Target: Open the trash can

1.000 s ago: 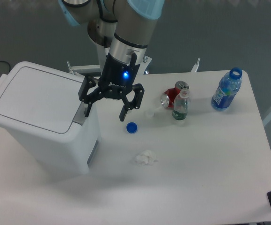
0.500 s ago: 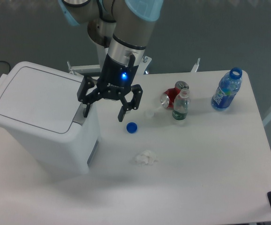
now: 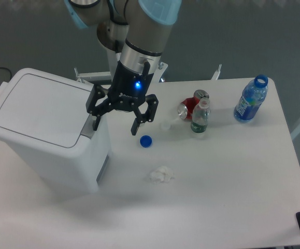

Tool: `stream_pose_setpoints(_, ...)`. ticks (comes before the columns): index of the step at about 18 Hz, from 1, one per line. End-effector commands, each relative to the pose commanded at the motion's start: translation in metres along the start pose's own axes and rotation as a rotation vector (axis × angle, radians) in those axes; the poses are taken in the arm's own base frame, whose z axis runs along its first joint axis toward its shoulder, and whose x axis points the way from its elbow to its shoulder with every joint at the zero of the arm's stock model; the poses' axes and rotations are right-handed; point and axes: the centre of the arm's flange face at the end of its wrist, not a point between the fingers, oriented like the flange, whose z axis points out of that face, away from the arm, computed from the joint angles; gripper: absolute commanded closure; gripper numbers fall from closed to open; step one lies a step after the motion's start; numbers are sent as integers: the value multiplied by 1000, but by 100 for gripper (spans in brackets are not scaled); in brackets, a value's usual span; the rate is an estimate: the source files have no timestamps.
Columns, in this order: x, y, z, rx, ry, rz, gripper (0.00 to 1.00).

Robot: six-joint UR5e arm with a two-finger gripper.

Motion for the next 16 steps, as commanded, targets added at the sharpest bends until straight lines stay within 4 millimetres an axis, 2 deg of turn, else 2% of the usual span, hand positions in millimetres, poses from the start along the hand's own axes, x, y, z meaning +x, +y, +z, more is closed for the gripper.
stream_pose_setpoints(16,-2,0,5,-9,-2,0,0)
